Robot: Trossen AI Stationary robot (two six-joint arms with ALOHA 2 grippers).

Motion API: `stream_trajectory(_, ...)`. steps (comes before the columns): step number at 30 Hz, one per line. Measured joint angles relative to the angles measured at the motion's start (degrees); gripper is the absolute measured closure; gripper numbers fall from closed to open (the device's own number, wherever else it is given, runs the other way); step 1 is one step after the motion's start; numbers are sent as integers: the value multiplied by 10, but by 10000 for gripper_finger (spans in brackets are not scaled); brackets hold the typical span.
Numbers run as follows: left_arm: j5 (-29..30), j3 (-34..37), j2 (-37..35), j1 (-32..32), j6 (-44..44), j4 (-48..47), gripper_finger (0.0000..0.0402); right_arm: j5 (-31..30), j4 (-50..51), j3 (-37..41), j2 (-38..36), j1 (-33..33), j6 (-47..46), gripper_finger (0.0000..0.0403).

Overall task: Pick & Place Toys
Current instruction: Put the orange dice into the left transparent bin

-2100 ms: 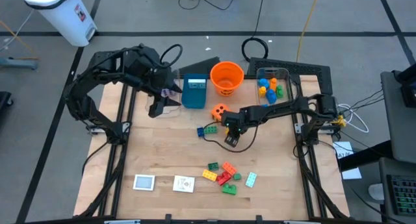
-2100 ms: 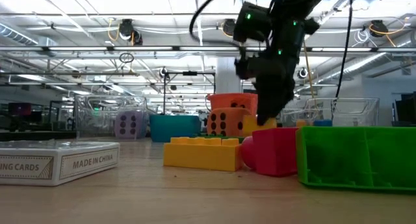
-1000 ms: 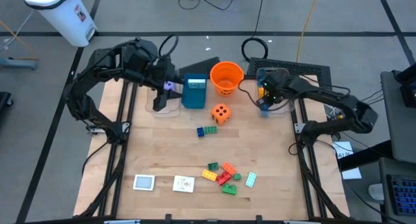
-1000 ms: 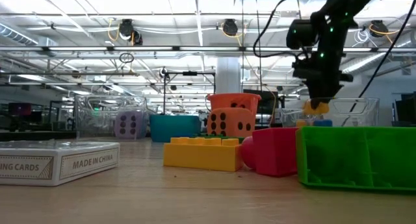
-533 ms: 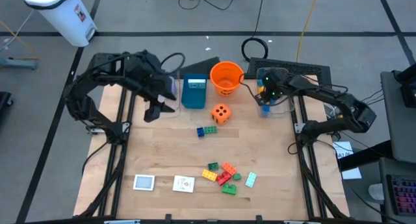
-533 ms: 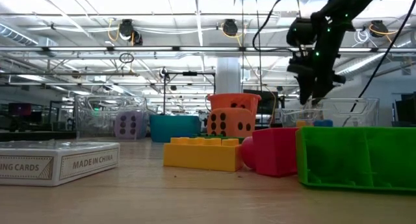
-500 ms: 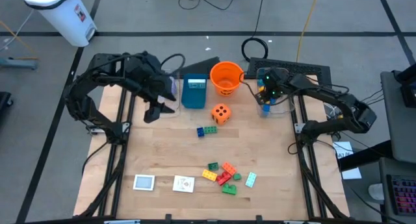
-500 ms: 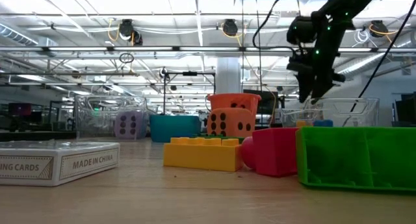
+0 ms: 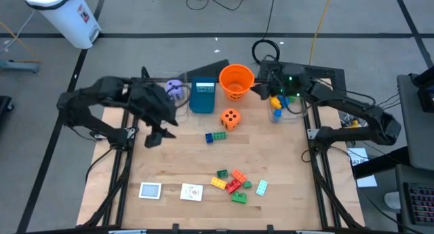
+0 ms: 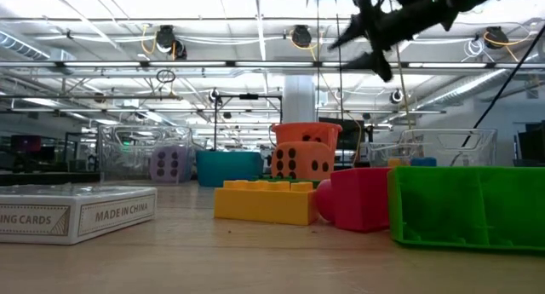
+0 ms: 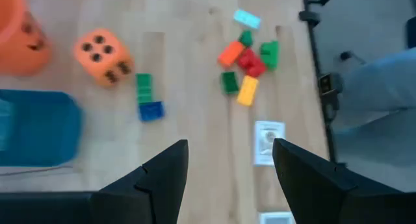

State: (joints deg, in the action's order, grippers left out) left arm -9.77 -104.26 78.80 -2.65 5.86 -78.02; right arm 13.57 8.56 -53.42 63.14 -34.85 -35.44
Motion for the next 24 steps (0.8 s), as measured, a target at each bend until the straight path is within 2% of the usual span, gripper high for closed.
stream_trajectory(9,14,273,-125,-45,121,221,167,-6,-378,81,20,142,-103,188)
stream_trajectory(11,21,316,-146,-54,142,271,167,-19,-413,89,27,168,-124,190)
stream_trajectory(14,34,371,-172,-69,170,322,167,-41,-413,88,35,212,-101,195)
stream_trajectory(18,53,424,-184,-80,189,387,167,-125,-367,61,53,288,-20,203)
stream_trajectory(21,58,449,-189,-80,187,410,167,-204,-253,21,74,330,61,208)
stream_trajectory(24,76,464,-189,-75,182,425,167,-291,-116,-22,102,348,97,213)
